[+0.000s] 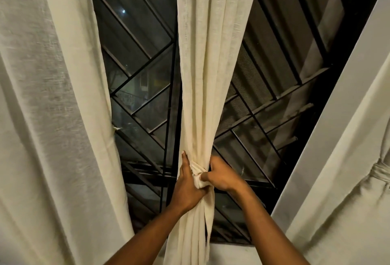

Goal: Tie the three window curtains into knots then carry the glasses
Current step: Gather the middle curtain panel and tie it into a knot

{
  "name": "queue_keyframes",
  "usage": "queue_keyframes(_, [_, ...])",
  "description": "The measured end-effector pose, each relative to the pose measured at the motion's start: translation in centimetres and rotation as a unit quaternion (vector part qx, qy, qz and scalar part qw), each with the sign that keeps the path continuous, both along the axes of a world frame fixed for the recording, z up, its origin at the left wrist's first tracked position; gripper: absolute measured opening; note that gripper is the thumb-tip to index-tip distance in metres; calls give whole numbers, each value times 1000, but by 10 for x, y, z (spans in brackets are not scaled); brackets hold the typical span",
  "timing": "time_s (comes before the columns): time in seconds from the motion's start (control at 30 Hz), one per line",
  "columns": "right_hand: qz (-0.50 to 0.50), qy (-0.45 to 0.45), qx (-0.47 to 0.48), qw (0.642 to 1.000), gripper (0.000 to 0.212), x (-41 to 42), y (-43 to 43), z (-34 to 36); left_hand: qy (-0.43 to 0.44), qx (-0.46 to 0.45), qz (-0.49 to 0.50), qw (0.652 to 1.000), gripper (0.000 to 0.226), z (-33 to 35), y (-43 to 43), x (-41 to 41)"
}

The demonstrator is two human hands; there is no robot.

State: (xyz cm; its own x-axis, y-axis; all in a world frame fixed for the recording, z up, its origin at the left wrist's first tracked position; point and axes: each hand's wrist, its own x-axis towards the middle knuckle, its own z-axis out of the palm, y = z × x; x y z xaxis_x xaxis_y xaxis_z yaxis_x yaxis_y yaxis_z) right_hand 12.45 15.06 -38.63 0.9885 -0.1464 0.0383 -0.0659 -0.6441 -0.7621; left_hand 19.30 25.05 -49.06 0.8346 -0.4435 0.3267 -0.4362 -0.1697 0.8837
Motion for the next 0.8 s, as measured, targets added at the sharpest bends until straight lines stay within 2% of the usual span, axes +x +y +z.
queue_keyframes(0.13, [-2, -3, -22, 1000, 56, 1, -3, 1, -20, -21, 16, 999, 130, 0, -4, -1])
queue_keyframes(0.27, [3, 11, -65, 998, 54, 0, -5, 0, -33, 10, 11, 999, 125, -5, -3, 5])
queue_keyframes(0.43, [37, 25, -95, 994, 49, -5, -8, 9, 24, 35, 48, 998, 104, -10, 0, 9])
queue_keyframes(0.53, [47, 34, -104, 993, 48, -6, -11, 13, 94, 11, 29, 995, 108, -9, 0, 12])
queue_keyframes(0.6, [52, 36, -107, 992, 47, -6, -13, 14, 99, 23, 26, 994, 106, -10, 0, 14])
queue_keyframes(0.67, [55, 42, -93, 993, 45, -6, -15, 15, 97, 3, 35, 995, 102, -11, -1, 14])
queue_keyframes(0.8, [55, 50, -87, 993, 39, -5, -20, 13, 118, -100, 6, 988, 101, 0, -6, 10])
